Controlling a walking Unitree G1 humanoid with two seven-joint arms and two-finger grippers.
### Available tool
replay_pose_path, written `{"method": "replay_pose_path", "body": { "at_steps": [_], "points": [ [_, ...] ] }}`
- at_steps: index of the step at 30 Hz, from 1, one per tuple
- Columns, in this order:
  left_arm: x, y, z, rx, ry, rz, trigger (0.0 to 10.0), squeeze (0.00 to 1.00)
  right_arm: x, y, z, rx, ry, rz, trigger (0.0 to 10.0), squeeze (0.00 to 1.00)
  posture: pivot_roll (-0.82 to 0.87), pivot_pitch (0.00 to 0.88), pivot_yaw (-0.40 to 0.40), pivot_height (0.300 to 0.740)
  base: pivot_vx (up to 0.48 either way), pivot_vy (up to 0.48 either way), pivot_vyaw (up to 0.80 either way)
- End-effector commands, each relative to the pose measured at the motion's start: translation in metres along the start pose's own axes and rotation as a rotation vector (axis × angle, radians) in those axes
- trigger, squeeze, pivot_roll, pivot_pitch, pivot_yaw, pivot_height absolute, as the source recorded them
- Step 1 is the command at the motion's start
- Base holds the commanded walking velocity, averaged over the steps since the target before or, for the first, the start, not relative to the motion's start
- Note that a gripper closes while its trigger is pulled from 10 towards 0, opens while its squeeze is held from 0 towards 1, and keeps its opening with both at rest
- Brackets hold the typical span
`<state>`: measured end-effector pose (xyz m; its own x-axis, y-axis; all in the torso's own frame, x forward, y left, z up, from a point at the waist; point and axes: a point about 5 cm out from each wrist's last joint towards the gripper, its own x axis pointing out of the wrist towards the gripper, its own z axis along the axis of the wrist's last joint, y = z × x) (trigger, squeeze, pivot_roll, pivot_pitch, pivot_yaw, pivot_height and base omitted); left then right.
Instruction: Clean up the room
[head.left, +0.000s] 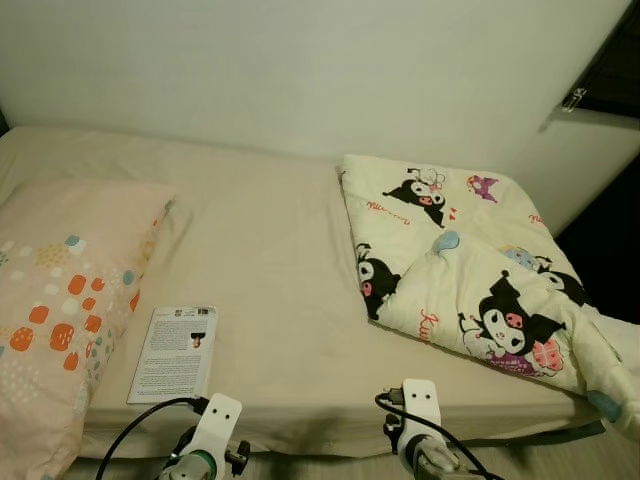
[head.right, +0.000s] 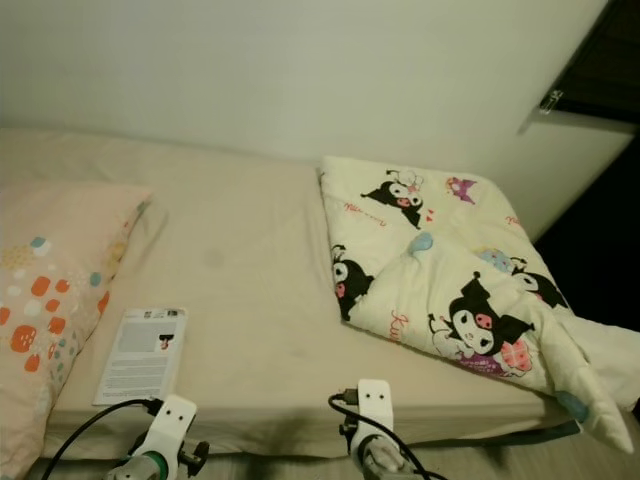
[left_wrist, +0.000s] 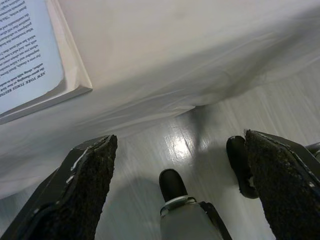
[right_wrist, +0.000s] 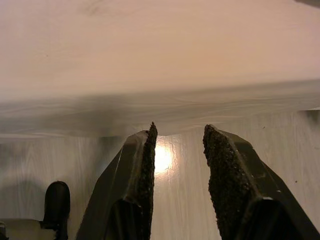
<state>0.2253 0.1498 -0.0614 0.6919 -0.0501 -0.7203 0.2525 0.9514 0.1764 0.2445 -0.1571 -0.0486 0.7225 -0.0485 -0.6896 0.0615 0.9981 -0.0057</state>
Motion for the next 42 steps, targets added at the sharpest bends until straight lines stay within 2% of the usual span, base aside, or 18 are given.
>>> {"method": "replay_pose_path", "body": {
  "at_steps": [1,19,28,33,34,35,37,39,42],
  "points": [
    [0.0,-0.005,-0.003,0.001,0.011,-0.011,10.0,0.0,-0.001,-0.006,-0.009,0.007,0.032,-0.015,10.0,0.0,0.15,0.0,-0.103,0.74,0.0,0.0,0.0],
    [-0.004,0.01,-0.022,0.001,0.069,0.002,10.0,0.0,-0.001,-0.005,-0.008,-0.009,0.028,-0.012,10.0,0.0,0.14,0.0,-0.101,0.74,0.0,0.0,0.0],
    [-0.001,0.008,-0.014,0.003,0.077,-0.001,10.0,0.0,-0.001,-0.004,-0.007,-0.016,0.023,-0.01,10.0,0.0,0.14,0.0,-0.1,0.74,0.0,0.0,0.0],
    [0.001,-0.005,-0.008,0.003,0.071,-0.013,10.0,0.0,-0.001,-0.003,-0.007,-0.015,0.024,-0.009,10.0,0.0,0.14,0.0,-0.098,0.74,0.0,0.0,0.0],
    [0.002,-0.02,0.001,0.004,0.059,-0.029,10.0,0.0,-0.001,-0.003,-0.007,-0.013,0.025,-0.01,10.0,0.0,0.14,0.0,-0.098,0.74,0.0,0.0,0.0],
    [0.003,-0.027,0.005,0.004,0.053,-0.035,10.0,0.0,-0.001,-0.003,-0.007,-0.011,0.025,-0.011,10.0,0.0,0.14,0.0,-0.098,0.74,0.0,0.0,0.0],
    [0.003,-0.031,0.007,0.004,0.05,-0.039,10.0,0.0,-0.001,-0.003,-0.007,-0.01,0.025,-0.011,10.0,0.0,0.14,0.0,-0.098,0.74,0.0,0.0,0.0],
    [0.003,-0.047,0.013,0.004,0.041,-0.053,10.0,0.0,-0.001,-0.003,-0.007,-0.009,0.026,-0.011,10.0,0.0,0.15,0.0,-0.096,0.74,0.0,0.0,0.0],
    [0.003,-0.054,0.015,0.004,0.037,-0.058,10.0,0.0,-0.001,-0.003,-0.007,-0.009,0.025,-0.01,10.0,0.0,0.15,0.0,-0.096,0.74,0.0,0.0,0.0]
  ]
}}
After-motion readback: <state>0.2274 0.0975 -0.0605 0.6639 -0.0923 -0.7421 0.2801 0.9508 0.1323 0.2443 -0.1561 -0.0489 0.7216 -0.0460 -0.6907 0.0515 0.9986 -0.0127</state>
